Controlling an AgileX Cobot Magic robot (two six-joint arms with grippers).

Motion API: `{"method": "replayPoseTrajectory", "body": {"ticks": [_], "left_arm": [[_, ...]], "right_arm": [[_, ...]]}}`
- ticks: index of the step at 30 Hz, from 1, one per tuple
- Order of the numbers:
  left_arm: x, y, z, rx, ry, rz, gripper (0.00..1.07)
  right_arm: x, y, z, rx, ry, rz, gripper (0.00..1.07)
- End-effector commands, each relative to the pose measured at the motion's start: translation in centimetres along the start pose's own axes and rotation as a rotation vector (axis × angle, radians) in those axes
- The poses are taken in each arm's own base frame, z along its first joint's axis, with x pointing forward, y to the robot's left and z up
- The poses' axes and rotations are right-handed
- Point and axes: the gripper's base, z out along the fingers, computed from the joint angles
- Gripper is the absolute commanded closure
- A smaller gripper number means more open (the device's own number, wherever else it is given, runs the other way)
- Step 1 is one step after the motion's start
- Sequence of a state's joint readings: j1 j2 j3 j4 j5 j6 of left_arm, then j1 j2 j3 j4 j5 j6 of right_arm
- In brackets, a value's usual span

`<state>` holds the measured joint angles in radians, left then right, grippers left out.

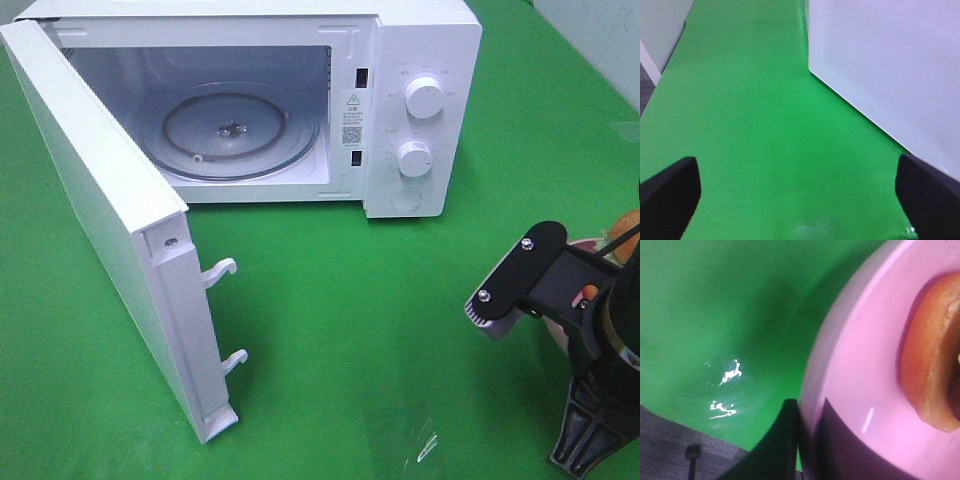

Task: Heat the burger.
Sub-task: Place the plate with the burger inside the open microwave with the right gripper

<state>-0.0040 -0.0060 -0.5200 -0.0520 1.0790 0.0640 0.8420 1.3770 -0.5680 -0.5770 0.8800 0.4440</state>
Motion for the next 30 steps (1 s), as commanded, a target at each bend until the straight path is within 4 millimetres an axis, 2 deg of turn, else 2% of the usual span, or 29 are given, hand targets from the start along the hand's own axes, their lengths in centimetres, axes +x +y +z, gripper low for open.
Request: {"method": "replayPoseTrajectory", "body": {"ticks": [1,3,12,21,30], "left_arm": [[0.1,0.0,-0.2,0.001,-0.023,0.004,0.09],[0.1,0.0,-0.2,0.001,-0.023,0.004,0.09],[0.1,0.0,-0.2,0.001,-0.023,0.004,0.09],[0.1,0.0,-0.2,0.001,-0.023,0.004,0.09],[0.1,0.0,-0.2,0.001,-0.023,0.004,0.09]], "right_arm": [[0.1,-0.3,-0.4,0.049,-0.018,-0.041,1.04],[0.1,0.1,-1.0,0.060,-0.061,-0.081,1.04],[-0.2,1.1,-1.7,0.084,-0.113,-0.182,1.03],[-0.7,2.2,-2.3,0.104,-0.196,-0.357,1.02],[-1.6,2.5,-2.5,0.103,-0.300,-0.447,1.07]]}}
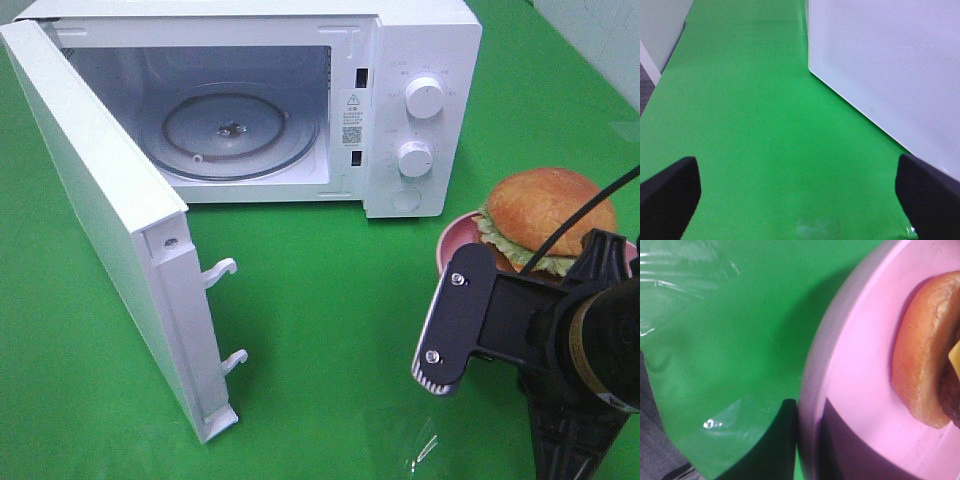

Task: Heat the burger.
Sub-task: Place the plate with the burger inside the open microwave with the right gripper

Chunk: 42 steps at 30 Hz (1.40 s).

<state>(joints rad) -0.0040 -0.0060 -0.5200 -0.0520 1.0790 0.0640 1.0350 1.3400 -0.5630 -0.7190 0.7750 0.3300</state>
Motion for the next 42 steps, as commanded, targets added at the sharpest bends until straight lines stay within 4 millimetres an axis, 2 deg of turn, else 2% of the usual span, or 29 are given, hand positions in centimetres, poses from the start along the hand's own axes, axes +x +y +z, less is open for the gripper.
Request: {"method": "replayPoseTrajectory", "body": {"ticks": [1,7,9,20,28,37,42], "left_arm": [[0.1,0.0,-0.2,0.001,-0.023,0.004,0.09],[0.1,0.0,-0.2,0.001,-0.023,0.004,0.09],[0.1,0.0,-0.2,0.001,-0.023,0.004,0.09],[0.1,0.0,-0.2,0.001,-0.023,0.004,0.09],[0.1,0.0,-0.2,0.001,-0.023,0.004,0.09],[0.1,0.0,-0.2,0.001,-0.023,0.004,0.09],[0.1,0.0,-0.2,0.001,-0.023,0.004,0.09]], "right_arm": [[-0.2,-0.5,-0.1,0.061,-0.038,-0.087,1.07],[-0.8,-0.7,-0.2,0.092,-0.095,-0.156,1.07],[-1.1,-0.9,-0.2,0.115,-0.123,-0.228,1.07],[-1.7,-0.6,-0.3,0.105,-0.184,-0.373,1.07],[-2.4,-0.3,-0.5,0.109,-0.267,-0.541,1.07],[-2.5,-0.4,-0.5,0.133,-0.274,-0.599,1.07],[-2.9,-0.5,-0.4,0.130,-0.334,-0.702,1.07]]}}
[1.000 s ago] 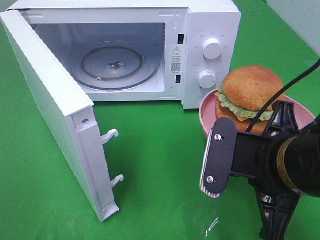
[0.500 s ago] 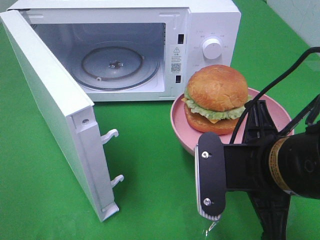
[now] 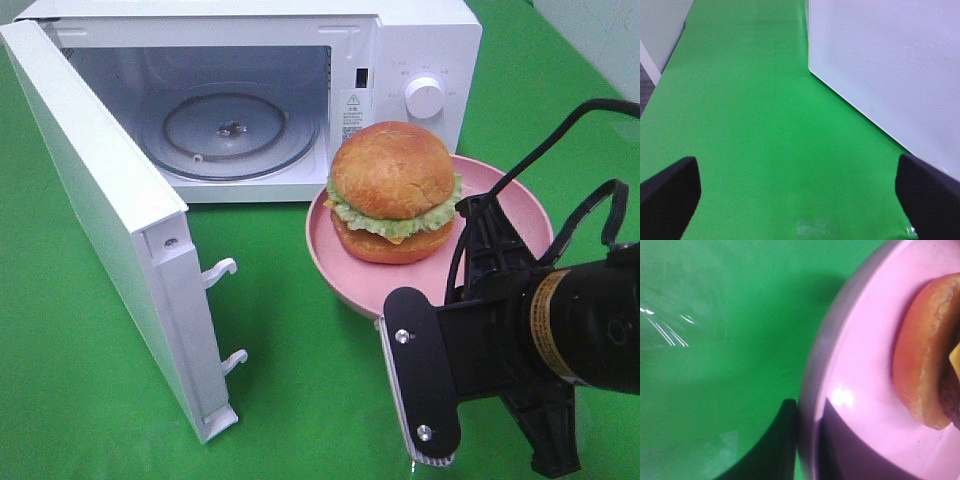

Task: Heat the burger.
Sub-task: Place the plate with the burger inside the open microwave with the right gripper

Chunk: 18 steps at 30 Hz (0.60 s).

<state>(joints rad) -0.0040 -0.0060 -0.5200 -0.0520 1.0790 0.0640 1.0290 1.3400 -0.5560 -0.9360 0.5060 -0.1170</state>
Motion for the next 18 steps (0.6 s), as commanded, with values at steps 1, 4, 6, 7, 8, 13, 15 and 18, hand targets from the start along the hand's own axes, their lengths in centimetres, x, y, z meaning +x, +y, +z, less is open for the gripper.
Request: {"method": "replayPoseTrajectory", "body": {"ticks": [1,4,6,7,8,13,15,18], "left_arm": [[0.1,0.0,-0.2,0.001,-0.023,0.004,0.09],[0.1,0.0,-0.2,0.001,-0.023,0.004,0.09],[0.1,0.0,-0.2,0.001,-0.023,0.004,0.09],[0.1,0.0,-0.2,0.001,-0.023,0.004,0.09],[0.1,0.0,-0.2,0.001,-0.023,0.004,0.09],[0.1,0.0,-0.2,0.001,-0.023,0.004,0.09],[0.1,0.0,-0.2,0.001,-0.023,0.004,0.09],[0.1,0.0,-0.2,0.001,-0.023,0.004,0.09]], "right_arm": [[-0.1,-0.7,0.0,0.036,-0.063,-0.093,1.07],[0.2,-0.9,0.2,0.037,-0.072,-0.102,1.07],[0.4,-1.1,0.3,0.041,-0.085,-0.131,1.07],[0.6,-1.3,0.4,0.047,-0.102,-0.167,1.07],[0.6,-1.3,0.4,0.047,-0.102,-0.167,1.07],[1.0,-1.8,0.7,0.053,-0.146,-0.223,1.07],[1.3,-1.8,0.8,0.047,-0.152,-0.244,1.07],[1.9,-2.1,1.0,0.042,-0.162,-0.264,1.07]]}}
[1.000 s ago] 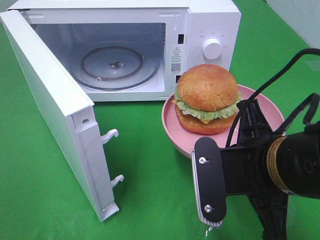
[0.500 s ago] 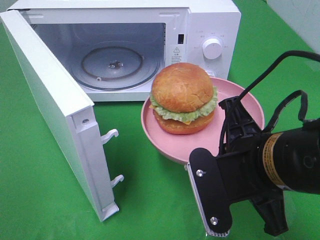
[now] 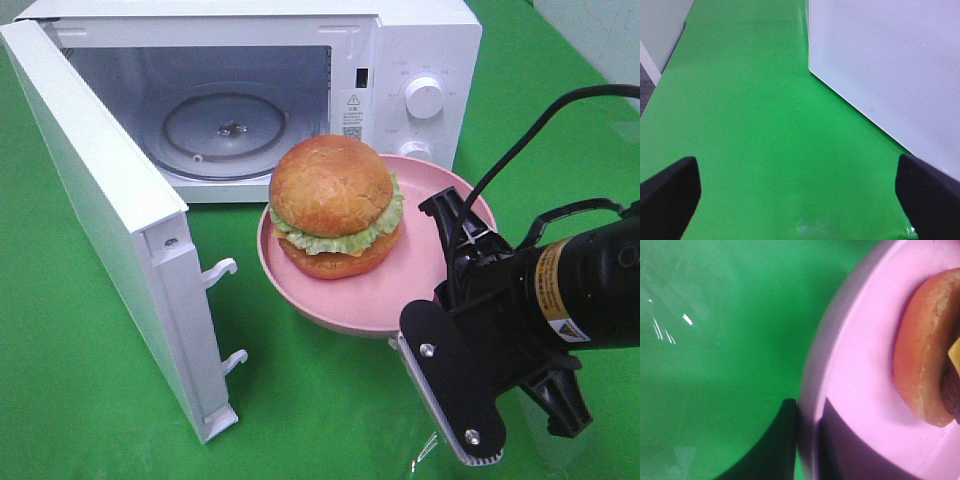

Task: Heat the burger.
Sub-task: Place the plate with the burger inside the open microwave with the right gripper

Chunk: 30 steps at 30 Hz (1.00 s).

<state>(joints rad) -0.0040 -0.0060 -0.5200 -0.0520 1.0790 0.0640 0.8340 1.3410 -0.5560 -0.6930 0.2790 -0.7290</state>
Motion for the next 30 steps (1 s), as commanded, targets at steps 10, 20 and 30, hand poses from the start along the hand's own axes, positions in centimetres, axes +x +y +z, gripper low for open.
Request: {"method": "replayPoseTrajectory", "body": {"ticks": [10,20,30], "left_arm": [[0.1,0.0,-0.2,0.001,-0.023,0.004,0.09],[0.1,0.0,-0.2,0.001,-0.023,0.004,0.09],[0.1,0.0,-0.2,0.001,-0.023,0.004,0.09]], "right_arm": [[2.0,-0.9,0.1,0.057,-0.056,0.008,1.07],[2.4,-1.0,0.1,0.063,-0.090,0.050,1.07],[2.4,-1.1,0.1,0.074,-0.087,0.029,1.07]]}}
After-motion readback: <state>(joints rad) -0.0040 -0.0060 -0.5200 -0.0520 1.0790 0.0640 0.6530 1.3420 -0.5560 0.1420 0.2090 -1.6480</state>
